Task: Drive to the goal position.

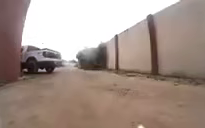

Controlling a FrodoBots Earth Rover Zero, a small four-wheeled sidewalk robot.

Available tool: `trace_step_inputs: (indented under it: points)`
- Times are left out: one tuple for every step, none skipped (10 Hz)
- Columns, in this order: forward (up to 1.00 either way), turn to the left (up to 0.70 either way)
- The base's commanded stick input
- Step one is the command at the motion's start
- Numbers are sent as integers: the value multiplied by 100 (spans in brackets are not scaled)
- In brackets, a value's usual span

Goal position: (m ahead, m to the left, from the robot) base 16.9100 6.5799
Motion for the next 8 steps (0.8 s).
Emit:
trace_step_inputs:
  points:
    - [50,31]
    - [50,50]
    - [50,50]
    - [50,42]
    - [50,0]
    - [50,0]
    - [50,0]
    - [50,0]
